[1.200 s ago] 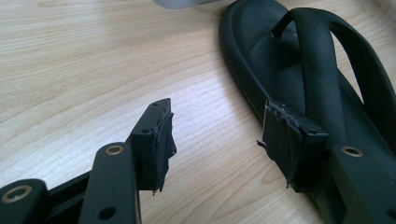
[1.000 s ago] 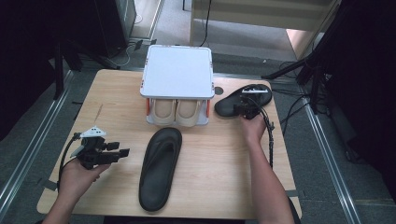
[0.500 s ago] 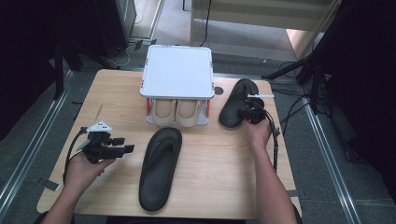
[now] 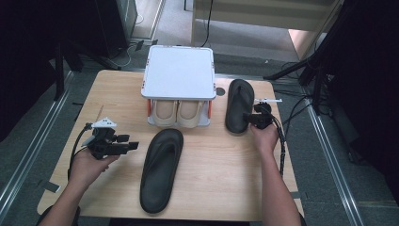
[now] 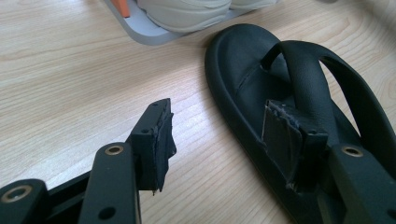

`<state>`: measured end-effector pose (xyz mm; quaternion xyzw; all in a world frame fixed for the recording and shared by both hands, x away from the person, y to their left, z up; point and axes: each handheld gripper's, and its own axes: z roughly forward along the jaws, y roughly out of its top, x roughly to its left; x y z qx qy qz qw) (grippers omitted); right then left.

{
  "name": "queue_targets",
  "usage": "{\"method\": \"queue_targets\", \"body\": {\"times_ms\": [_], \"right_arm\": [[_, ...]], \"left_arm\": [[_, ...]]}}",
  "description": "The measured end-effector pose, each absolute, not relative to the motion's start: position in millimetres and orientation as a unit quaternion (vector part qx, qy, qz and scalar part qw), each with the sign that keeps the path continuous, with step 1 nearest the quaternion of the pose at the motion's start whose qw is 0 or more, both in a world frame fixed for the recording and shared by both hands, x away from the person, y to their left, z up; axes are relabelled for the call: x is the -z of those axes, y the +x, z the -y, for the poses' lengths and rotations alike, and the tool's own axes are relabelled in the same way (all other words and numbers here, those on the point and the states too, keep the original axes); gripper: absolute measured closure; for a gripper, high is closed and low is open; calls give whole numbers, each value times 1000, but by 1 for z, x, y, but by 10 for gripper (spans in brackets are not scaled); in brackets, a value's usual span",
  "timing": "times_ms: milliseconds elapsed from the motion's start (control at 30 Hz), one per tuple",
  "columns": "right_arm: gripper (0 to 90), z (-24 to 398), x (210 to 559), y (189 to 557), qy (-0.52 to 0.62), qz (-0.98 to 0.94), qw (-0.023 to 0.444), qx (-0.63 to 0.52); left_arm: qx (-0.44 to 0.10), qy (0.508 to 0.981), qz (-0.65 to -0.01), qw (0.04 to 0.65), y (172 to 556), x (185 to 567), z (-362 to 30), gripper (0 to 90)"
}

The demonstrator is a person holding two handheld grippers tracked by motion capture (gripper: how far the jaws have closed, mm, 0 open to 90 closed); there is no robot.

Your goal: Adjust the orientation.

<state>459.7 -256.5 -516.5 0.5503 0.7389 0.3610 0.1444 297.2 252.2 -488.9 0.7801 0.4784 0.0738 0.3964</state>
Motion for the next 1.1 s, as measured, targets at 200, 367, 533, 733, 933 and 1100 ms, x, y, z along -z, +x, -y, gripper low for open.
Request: {"method": "queue_targets", "body": {"times_ms": [200, 367, 533, 733, 933, 1100], "right_arm": [[900, 263, 516, 454, 553, -737, 148, -360], [900, 267, 517, 451, 552, -736, 151, -363], [878, 267, 512, 450, 544, -737, 158, -369], [758, 273, 502, 452, 549, -721, 181, -381], [690, 279, 498, 461, 556, -710, 191, -387], [645, 279, 498, 469, 562, -705, 190, -390]], "left_arm": [[-73, 783, -473, 397, 303, 487, -250, 435], [-72, 783, -474, 396, 306, 487, -248, 436], [-74, 782, -475, 397, 306, 488, -248, 436], [-73, 783, -477, 392, 303, 489, -250, 436], [-76, 778, -485, 392, 294, 491, -255, 435], [-77, 775, -492, 388, 286, 493, -256, 435]]}}
